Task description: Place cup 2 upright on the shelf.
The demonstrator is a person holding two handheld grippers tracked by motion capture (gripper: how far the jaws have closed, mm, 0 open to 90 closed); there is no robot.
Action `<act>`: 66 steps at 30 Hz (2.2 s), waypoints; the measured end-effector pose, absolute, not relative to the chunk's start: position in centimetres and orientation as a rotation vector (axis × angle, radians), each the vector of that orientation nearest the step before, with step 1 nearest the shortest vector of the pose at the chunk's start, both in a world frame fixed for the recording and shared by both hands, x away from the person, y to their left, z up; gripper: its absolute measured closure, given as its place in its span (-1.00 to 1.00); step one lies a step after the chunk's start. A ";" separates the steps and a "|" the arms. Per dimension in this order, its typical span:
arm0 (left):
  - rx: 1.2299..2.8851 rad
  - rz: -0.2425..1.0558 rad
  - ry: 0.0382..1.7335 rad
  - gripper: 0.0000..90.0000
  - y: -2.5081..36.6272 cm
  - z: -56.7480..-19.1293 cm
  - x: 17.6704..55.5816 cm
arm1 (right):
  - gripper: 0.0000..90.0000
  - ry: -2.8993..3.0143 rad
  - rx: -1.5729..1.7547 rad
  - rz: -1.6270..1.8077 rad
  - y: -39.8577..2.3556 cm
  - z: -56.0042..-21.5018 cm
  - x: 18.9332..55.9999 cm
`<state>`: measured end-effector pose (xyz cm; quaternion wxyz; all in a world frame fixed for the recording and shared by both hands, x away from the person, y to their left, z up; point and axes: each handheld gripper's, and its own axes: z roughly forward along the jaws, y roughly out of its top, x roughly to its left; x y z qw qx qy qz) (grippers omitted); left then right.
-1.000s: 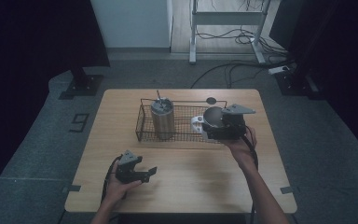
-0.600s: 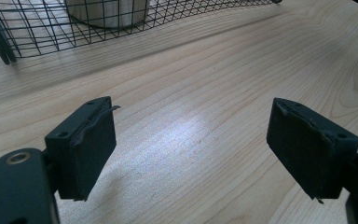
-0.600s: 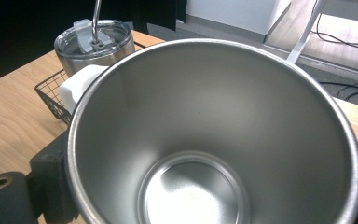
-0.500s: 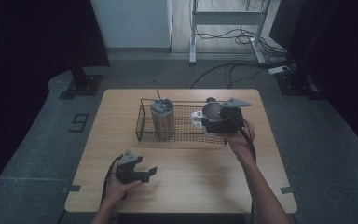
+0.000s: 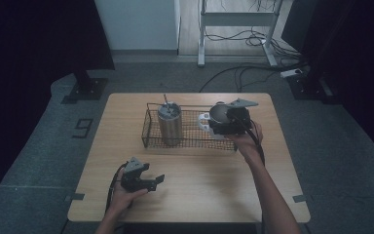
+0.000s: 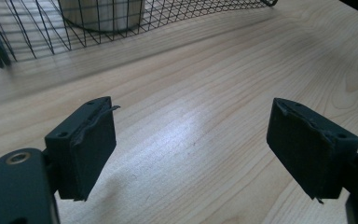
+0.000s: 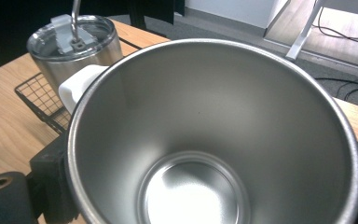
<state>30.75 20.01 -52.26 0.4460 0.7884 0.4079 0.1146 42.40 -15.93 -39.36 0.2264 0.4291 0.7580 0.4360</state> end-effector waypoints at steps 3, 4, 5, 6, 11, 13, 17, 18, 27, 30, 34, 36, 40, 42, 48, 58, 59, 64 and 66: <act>1.951 0.281 1.010 -0.65 20.0 -52.3 30.8 | -0.84 2.092 1.188 1.185 -15.9 -39.5 42.9; 1.953 0.281 1.010 -0.65 20.0 -52.3 30.8 | -0.84 2.090 1.192 1.184 -15.9 -39.6 43.1; 1.953 0.280 1.011 -0.65 20.0 -52.3 30.8 | -0.84 2.091 1.195 1.180 -15.9 -39.7 43.3; 1.953 0.281 1.010 -0.65 20.1 -52.3 30.8 | -0.84 2.091 1.197 1.180 -15.9 -39.7 43.5; 1.953 0.278 1.012 -0.65 20.1 -52.3 30.8 | -0.84 2.090 1.228 1.172 -15.9 -40.2 44.2; 1.956 0.277 1.011 -0.65 20.0 -52.4 30.8 | -0.84 2.093 1.235 1.163 -15.9 -40.4 44.5; 1.971 0.271 1.015 -0.65 19.9 -52.6 30.8 | -0.84 2.098 1.249 1.154 -15.7 -40.8 45.1; 1.971 0.270 1.015 -0.65 19.9 -52.6 30.8 | -0.84 2.098 1.250 1.150 -15.7 -41.0 45.2; 1.968 0.271 1.009 -0.65 19.8 -52.6 30.8 | -0.84 2.106 1.268 1.140 -15.6 -42.2 46.2; 1.971 0.269 1.011 -0.65 19.8 -52.6 30.8 | -0.84 2.107 1.274 1.134 -15.5 -42.5 46.4; 1.977 0.269 1.009 -0.65 19.7 -52.7 30.7 | -0.84 2.106 1.290 1.122 -15.6 -43.0 46.8; 1.978 0.269 1.009 -0.65 19.7 -52.7 30.7 | -0.84 2.106 1.299 1.120 -15.6 -43.4 46.9; 1.979 0.271 1.011 -0.65 19.8 -52.7 30.7 | -0.84 2.113 1.322 1.101 -15.7 -44.3 47.5; 1.978 0.271 1.012 -0.65 19.8 -52.7 30.7 | -0.84 2.113 1.334 1.092 -15.7 -44.6 47.7; 1.984 0.271 1.012 -0.65 19.7 -52.8 30.8 | -0.84 2.116 1.359 1.075 -15.8 -45.4 48.2; 1.985 0.271 1.017 -0.65 19.8 -52.9 30.7 | -0.84 2.127 1.379 1.034 -15.6 -46.5 48.8; 1.985 0.271 1.017 -0.65 19.8 -52.9 30.8 | -0.84 2.129 1.378 1.027 -15.6 -46.7 48.8; 1.988 0.271 1.015 -0.65 19.7 -53.0 30.7 | -0.84 2.131 1.390 1.020 -15.6 -47.1 48.9; 1.990 0.271 1.015 -0.65 19.7 -53.0 30.8 | -0.84 2.134 1.393 1.020 -15.6 -47.3 49.0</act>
